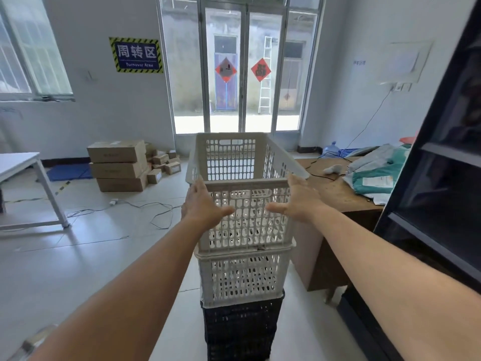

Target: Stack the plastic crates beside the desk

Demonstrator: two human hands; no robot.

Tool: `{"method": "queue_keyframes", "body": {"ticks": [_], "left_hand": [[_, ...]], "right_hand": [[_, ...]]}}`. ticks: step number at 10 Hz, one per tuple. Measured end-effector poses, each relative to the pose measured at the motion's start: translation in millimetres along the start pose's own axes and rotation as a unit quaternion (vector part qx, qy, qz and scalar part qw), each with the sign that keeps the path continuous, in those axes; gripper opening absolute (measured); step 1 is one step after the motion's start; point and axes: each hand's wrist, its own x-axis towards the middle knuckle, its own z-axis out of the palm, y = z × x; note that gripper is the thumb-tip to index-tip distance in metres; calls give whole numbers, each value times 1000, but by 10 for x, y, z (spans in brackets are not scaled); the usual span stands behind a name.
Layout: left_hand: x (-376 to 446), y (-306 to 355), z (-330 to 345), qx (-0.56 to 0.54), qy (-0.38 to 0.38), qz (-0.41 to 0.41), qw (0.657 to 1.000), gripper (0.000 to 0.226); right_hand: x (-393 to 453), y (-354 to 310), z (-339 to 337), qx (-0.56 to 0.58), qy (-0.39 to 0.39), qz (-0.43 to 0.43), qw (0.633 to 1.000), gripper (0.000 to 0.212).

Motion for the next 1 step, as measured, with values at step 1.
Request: {"method": "queue_keyframes", "body": {"ticks": [1], "left_hand": [[-173, 212, -182, -6, 8, 23, 1000, 117]], "right_hand": [[-148, 15, -181, 10, 11, -27, 1000, 113]]}}
